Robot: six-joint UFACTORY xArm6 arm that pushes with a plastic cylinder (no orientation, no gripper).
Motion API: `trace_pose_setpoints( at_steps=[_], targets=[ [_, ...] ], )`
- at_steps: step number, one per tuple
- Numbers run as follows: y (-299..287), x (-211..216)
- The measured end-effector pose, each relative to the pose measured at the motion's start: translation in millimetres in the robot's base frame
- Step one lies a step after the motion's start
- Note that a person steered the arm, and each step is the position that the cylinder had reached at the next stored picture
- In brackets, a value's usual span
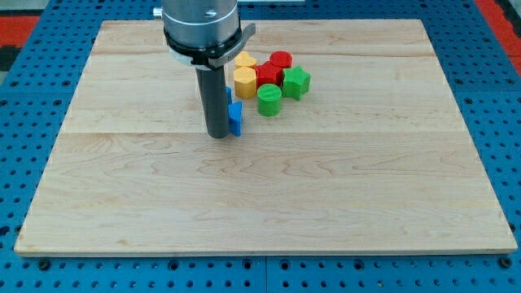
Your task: Move the blue triangle into the group of blocks
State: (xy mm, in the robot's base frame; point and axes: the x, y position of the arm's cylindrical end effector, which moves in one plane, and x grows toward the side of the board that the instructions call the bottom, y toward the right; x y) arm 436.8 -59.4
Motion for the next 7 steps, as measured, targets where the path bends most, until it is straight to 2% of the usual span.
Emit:
trace_pose_setpoints(
  at_steps=[2, 3, 5, 7],
  targets=[
    [37.1, -15.5],
    [37.1, -26.7],
    [60.6, -27.5],
    [58.5, -27.5]
  ],
)
